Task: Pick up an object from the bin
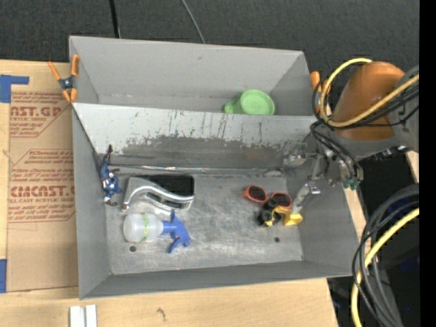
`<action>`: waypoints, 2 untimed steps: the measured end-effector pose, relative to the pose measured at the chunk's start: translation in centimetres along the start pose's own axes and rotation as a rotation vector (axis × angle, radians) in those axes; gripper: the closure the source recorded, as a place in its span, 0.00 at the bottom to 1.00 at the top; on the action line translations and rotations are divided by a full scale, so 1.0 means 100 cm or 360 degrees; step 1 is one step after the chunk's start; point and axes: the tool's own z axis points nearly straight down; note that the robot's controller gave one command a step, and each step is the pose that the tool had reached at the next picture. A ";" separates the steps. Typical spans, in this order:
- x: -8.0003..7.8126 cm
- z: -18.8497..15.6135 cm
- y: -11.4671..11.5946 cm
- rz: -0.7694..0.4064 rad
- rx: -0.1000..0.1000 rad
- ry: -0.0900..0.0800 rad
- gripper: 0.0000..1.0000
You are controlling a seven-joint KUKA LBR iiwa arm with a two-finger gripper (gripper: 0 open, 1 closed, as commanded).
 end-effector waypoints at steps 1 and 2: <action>0.000 0.000 0.000 0.0000 0.0000 0.0000 0.00; -0.002 -0.013 0.002 -0.0011 0.0000 0.0000 0.00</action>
Offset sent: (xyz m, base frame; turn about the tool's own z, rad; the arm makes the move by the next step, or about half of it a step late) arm 0.0016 0.0026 0.0176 -0.0095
